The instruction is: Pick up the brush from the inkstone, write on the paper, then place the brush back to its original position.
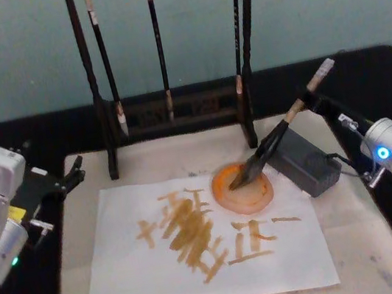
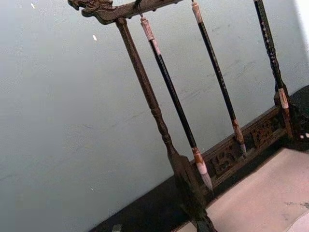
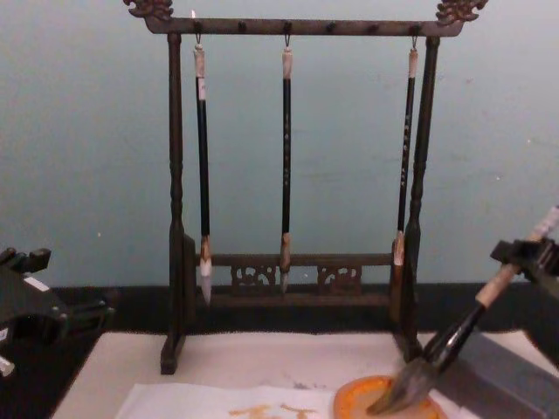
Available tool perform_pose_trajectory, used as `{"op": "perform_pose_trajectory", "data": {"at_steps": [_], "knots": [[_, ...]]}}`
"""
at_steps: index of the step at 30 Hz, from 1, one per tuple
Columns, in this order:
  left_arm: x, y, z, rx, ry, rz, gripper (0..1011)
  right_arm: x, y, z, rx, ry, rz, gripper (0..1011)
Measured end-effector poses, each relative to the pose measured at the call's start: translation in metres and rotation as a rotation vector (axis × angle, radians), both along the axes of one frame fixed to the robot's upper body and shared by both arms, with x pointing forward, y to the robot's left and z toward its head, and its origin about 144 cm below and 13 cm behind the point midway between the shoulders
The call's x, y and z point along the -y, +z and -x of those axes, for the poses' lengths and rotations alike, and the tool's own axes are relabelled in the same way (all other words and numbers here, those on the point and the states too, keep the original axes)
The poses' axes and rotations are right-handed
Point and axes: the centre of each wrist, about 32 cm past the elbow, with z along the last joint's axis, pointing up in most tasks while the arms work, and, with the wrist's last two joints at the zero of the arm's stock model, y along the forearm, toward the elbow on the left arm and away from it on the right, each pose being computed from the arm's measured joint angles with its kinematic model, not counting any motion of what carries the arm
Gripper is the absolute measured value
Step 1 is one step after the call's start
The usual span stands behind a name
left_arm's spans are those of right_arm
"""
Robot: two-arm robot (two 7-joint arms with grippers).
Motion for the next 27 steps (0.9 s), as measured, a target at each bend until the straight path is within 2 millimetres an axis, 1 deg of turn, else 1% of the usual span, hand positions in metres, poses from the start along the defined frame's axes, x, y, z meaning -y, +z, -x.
{"op": "perform_pose_trajectory", "data": {"at_steps": [12, 27], "knots": [[0.000, 0.000, 0.000, 0.000, 0.000, 0.000, 1010, -0.003, 0.016, 0.003, 0.083, 0.048, 0.000, 177], [0.000, 0.000, 0.000, 0.000, 0.000, 0.000, 1010, -0.003, 0.047, 0.014, 0.289, 0.123, 0.187, 177]]}}
